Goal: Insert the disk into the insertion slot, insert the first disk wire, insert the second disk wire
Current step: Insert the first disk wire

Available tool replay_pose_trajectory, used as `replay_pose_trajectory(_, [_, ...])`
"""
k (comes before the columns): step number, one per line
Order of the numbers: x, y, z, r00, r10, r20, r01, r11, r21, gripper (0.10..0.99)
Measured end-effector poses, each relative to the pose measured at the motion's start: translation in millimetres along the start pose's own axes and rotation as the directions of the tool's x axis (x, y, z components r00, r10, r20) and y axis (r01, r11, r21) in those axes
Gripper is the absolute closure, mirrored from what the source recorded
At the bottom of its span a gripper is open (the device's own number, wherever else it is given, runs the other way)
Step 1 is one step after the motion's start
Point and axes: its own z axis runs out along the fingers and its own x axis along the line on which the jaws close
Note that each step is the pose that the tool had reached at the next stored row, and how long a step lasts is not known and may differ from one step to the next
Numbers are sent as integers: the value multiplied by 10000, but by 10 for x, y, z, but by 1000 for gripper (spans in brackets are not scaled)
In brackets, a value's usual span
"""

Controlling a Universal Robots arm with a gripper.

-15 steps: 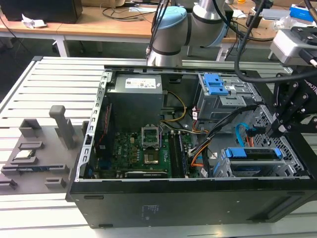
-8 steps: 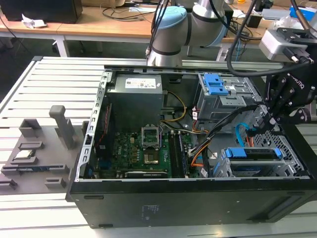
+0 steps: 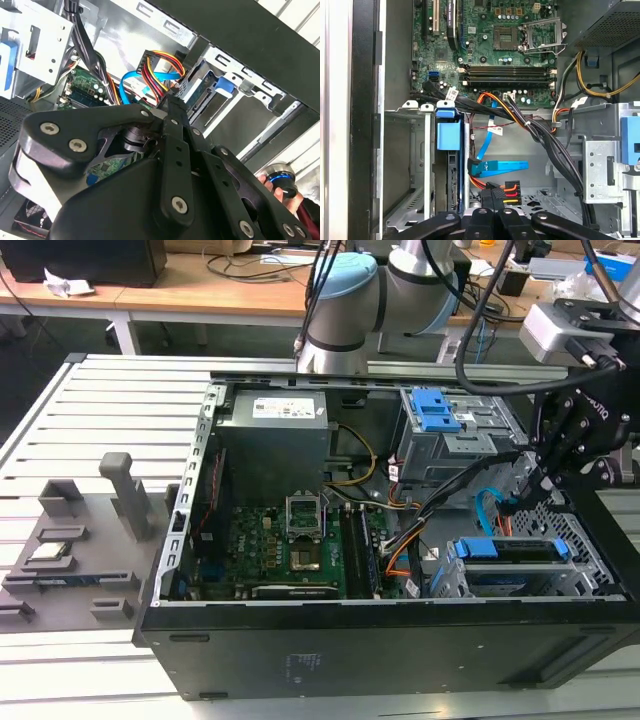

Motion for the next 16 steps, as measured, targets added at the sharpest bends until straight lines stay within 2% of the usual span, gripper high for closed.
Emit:
replay_pose_trajectory(2, [-1, 0, 0, 10000, 0, 0, 0, 10000, 0, 973])
replay_pose_trajectory(5, [-2, 0, 0, 10000, 0, 0, 0, 10000, 0, 784])
replay_pose_trajectory(9, [-7, -1, 13, 10000, 1, -14, -1, 10000, 1, 784])
replay_pose_trajectory(16, [-6, -5, 97, 10000, 3, -63, -3, 10000, 2, 784])
